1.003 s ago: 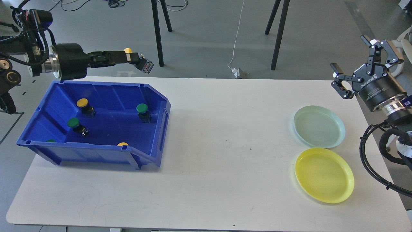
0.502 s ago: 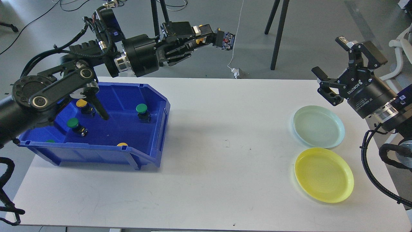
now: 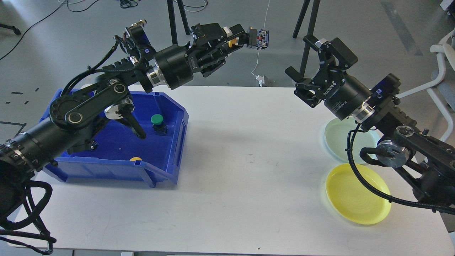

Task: Pass button and place on color plate
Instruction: 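Bring the right gripper up to the button held by the left gripper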

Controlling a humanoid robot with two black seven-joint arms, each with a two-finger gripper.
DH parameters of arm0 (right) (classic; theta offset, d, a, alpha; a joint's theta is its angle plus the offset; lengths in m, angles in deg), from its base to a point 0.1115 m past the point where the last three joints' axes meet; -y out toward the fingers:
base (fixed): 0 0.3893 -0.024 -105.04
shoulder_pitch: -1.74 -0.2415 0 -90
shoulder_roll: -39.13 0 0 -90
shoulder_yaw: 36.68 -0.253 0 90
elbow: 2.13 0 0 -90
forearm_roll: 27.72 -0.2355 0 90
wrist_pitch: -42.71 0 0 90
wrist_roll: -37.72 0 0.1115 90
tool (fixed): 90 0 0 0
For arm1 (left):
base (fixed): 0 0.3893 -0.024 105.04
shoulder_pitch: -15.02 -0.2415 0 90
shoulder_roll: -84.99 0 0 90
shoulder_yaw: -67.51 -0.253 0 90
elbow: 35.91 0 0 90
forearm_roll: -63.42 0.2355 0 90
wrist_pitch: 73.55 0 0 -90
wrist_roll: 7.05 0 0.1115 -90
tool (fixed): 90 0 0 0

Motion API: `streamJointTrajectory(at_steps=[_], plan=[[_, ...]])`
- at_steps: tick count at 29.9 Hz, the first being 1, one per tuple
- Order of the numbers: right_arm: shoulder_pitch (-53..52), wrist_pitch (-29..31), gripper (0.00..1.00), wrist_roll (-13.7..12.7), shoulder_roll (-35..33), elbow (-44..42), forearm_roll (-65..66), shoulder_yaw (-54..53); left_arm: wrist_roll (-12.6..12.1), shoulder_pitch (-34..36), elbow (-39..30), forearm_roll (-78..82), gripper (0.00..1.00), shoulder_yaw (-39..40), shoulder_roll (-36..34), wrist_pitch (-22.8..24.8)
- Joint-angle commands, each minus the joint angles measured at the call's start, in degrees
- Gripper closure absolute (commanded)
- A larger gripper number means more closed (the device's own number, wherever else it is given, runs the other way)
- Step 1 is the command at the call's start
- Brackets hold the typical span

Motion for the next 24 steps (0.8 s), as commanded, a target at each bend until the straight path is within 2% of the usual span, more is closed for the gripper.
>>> streamJointTrajectory(at_steps=[1,11,24], plan=[[-2.2,0.0,0.01,0.6,3.2,-2.0,-0.1,0.6,0.0,0.1,1.1,0.0,0.93,0.0,0.1,0.0],[-5.9,-0.1,0.01,1.3,4.3,-4.7,0.1,3.1,0.0,0.4,2.6,0.0,0.93,-0.1,0.7,0.0],[-11.9,0.0,0.02,1.3,11.0,-11.2,0.0,6.9,0.0,0.5,2.7,-1.2,0.93,0.0,0.6,0.0]])
